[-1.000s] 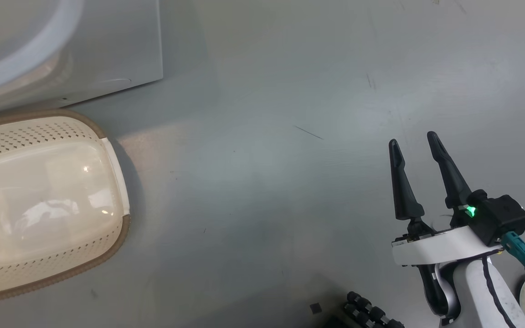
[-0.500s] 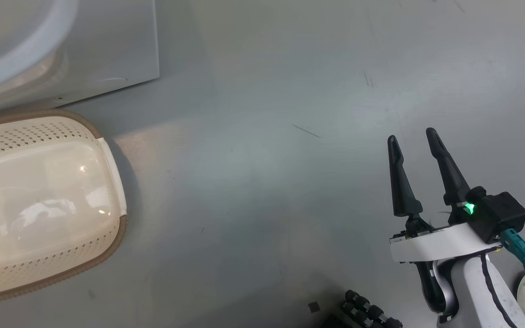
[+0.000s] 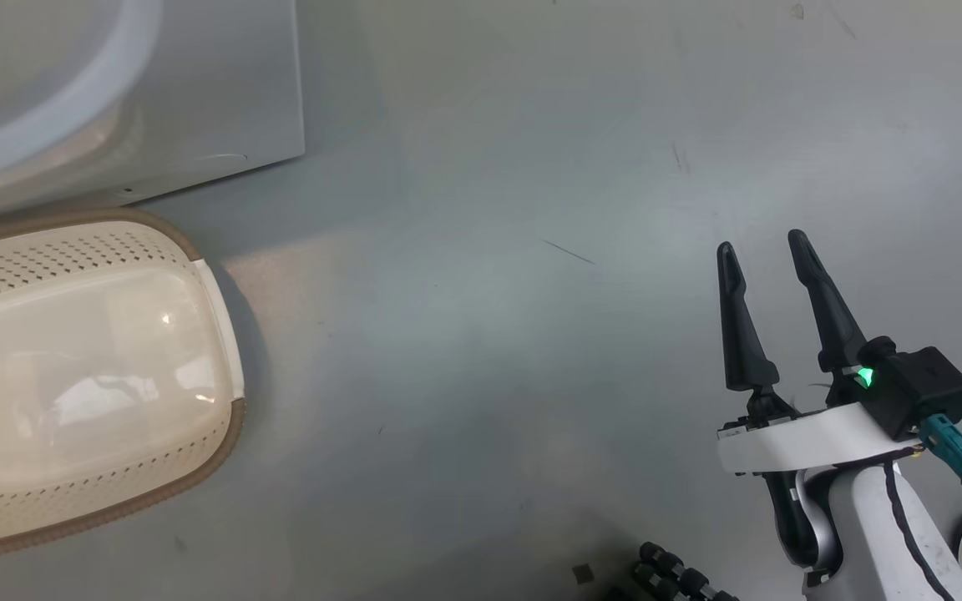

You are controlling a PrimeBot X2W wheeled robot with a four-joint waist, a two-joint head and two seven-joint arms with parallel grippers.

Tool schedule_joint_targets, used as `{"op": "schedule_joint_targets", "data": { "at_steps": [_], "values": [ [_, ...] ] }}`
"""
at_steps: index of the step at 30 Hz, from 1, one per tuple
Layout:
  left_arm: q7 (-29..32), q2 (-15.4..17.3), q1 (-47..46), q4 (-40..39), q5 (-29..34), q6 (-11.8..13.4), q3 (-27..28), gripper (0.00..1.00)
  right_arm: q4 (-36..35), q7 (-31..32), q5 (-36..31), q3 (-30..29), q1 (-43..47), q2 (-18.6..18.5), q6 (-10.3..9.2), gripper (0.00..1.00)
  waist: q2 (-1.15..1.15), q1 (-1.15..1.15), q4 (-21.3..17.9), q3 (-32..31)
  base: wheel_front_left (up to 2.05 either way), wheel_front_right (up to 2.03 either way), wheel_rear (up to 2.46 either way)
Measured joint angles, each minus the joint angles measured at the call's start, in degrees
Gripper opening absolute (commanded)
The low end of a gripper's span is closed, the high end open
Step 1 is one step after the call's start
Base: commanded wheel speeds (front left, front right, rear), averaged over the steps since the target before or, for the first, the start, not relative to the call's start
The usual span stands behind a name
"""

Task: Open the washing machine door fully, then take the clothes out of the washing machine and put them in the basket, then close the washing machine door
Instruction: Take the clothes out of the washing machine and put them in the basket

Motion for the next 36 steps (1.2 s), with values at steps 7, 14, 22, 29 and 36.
{"op": "schedule_joint_targets", "data": {
  "at_steps": [7, 14, 22, 29, 36],
  "values": [
    [-6.4, -2.6, 0.5, 0.2, -0.1, -1.2, 0.4, 0.00, 0.7, 0.0, -0.2, -1.0, -0.2, 0.0, 0.00, 1.00, 0.00, 0.00, 1.2, -2.1, 0.00, 0.00, 0.00],
    [-12.7, -5.1, 3.9, 1.5, -0.1, -2.3, -0.3, 0.00, 1.4, 0.0, -1.3, -1.8, -0.1, 0.0, 0.01, 1.00, 0.00, 0.00, 3.1, -4.8, 0.00, 0.00, 0.00],
    [-20.1, -7.0, 8.8, 2.0, -0.1, -3.0, -1.5, 0.00, 2.1, 0.0, -2.0, -3.9, 0.6, -0.2, 0.07, 1.00, 0.00, 0.00, 5.8, -9.2, 0.00, 0.00, 0.00],
    [-24.6, -8.0, 12.4, 1.7, -0.1, -3.5, -3.2, 0.00, 2.5, 0.0, -2.2, -4.5, 2.2, -0.5, 0.26, 1.00, 0.00, 0.00, 8.5, -12.4, 0.00, 0.00, 0.00],
    [-29.1, -9.1, 16.7, 0.6, 0.3, -3.5, -5.3, 0.00, 2.9, 0.0, -2.6, -5.1, 3.5, -0.8, 0.73, 1.00, 0.00, 0.00, 11.2, -15.3, 0.00, 0.00, 0.00]
  ]
}}
